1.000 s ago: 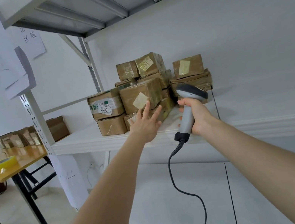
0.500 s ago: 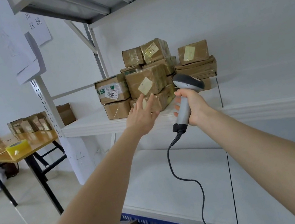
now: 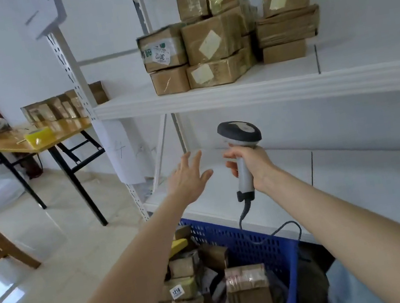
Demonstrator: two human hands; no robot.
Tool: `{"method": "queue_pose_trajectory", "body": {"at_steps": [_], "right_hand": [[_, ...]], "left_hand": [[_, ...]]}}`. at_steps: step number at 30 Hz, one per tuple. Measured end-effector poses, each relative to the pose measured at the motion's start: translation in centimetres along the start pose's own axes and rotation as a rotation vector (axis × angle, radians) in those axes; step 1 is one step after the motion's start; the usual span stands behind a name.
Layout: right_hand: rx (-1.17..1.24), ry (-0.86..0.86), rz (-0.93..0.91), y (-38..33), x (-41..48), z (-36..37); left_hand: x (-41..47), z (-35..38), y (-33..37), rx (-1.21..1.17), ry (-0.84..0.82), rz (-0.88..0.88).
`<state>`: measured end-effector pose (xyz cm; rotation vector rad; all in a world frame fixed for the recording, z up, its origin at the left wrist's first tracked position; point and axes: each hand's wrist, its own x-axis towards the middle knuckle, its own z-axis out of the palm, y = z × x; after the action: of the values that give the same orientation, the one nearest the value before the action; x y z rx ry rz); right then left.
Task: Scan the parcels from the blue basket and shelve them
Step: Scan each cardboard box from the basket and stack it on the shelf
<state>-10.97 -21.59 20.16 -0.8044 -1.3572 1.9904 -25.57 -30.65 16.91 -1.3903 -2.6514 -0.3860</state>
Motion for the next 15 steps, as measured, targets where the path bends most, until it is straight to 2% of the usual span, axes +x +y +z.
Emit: {"method": "queue_pose_trajectory", "body": {"at_steps": [15], "right_hand": [[-0.133,0.130,0.544,20.5,3.3,-4.2]], "left_hand": [[-7.2,19.2,-5.5,-0.160,-0.456,-0.247]]}}
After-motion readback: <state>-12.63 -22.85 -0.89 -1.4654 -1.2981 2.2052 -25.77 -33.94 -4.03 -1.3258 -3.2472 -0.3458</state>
